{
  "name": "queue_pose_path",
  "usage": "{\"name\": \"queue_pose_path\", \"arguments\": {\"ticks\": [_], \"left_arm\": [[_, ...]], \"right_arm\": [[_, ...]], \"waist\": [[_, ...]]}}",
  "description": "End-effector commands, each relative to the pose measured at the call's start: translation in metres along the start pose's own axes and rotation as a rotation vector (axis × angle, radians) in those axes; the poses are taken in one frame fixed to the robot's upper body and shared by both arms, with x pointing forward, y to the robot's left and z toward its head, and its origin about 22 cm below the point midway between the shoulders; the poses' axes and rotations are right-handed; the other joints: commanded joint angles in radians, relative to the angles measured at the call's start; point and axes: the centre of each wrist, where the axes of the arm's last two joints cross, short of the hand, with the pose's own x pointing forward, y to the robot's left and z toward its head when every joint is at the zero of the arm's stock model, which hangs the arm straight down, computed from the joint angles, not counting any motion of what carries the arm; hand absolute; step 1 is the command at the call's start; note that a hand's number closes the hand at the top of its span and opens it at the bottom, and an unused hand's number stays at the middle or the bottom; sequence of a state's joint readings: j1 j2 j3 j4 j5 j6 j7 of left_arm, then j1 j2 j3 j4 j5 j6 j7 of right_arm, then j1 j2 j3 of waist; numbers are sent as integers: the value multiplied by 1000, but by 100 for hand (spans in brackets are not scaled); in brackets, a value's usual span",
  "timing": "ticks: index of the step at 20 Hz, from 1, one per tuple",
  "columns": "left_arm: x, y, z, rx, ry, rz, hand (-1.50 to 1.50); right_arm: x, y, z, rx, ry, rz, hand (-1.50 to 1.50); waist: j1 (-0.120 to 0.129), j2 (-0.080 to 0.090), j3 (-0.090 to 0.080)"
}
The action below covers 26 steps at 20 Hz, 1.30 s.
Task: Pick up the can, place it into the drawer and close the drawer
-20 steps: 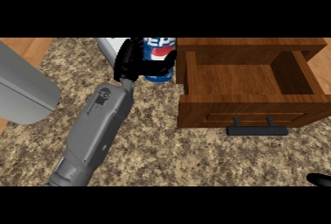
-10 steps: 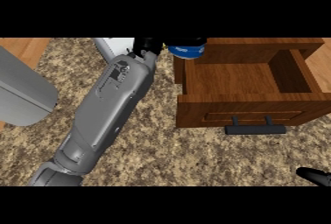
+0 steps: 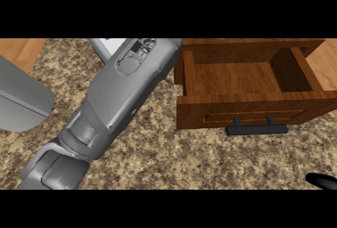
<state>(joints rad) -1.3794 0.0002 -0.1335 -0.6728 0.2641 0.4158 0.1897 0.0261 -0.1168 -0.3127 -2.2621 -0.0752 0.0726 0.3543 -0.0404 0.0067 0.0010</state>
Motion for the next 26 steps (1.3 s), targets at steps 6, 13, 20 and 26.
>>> {"name": "queue_pose_path", "arguments": {"ticks": [6, 13, 20, 26], "left_arm": [[12, -19, -11, 29, 33, -70, 150], [26, -28, -14, 77, 22, -104, 150], [-4, -16, -18, 183, 15, -117, -150], [19, -27, -17, 215, -10, -103, -150]], "right_arm": [[7, -3, -13, 20, -4, -22, -150], [13, 8, -6, 18, -20, -22, -150], [-4, 3, -13, 40, -28, -6, -150], [17, 10, -23, 82, -87, 113, -150]], "waist": [[-23, 7, 1], [-41, 10, 1], [-58, 22, 3], [-62, 21, 2]]}}
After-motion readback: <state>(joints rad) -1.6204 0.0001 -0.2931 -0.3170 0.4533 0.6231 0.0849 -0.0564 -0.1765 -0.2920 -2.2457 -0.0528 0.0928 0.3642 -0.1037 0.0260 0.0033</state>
